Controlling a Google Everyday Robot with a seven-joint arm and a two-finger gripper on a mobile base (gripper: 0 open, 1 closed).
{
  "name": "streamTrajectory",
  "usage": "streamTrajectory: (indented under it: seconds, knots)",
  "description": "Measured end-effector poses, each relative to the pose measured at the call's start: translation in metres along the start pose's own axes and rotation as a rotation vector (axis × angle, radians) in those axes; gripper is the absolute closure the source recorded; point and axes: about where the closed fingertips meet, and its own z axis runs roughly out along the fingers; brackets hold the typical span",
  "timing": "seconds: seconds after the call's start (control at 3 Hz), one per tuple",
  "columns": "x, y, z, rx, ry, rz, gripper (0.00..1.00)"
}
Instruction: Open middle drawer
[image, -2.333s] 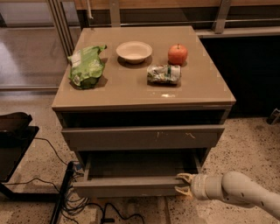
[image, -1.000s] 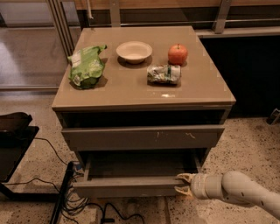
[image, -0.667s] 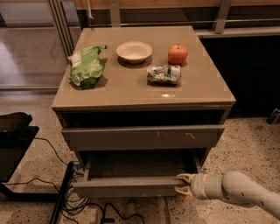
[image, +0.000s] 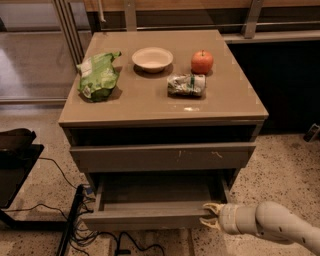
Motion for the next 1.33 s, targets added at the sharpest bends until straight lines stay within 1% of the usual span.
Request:
streamTrajectory:
  seconds: [0.33,0.67,1.0,1.33]
  knots:
    - [-0.003,-0.001,-0.004,0.000,0.000,0.000,1.00]
    - [0.000,0.011,-0.007,0.008,-0.004,0.006,1.00]
    - [-0.003,0.010,-0.011,0.008,-0.004,0.006,0.81]
    - [-0.003,0.010,-0.011,0.008,-0.004,0.006,0.58]
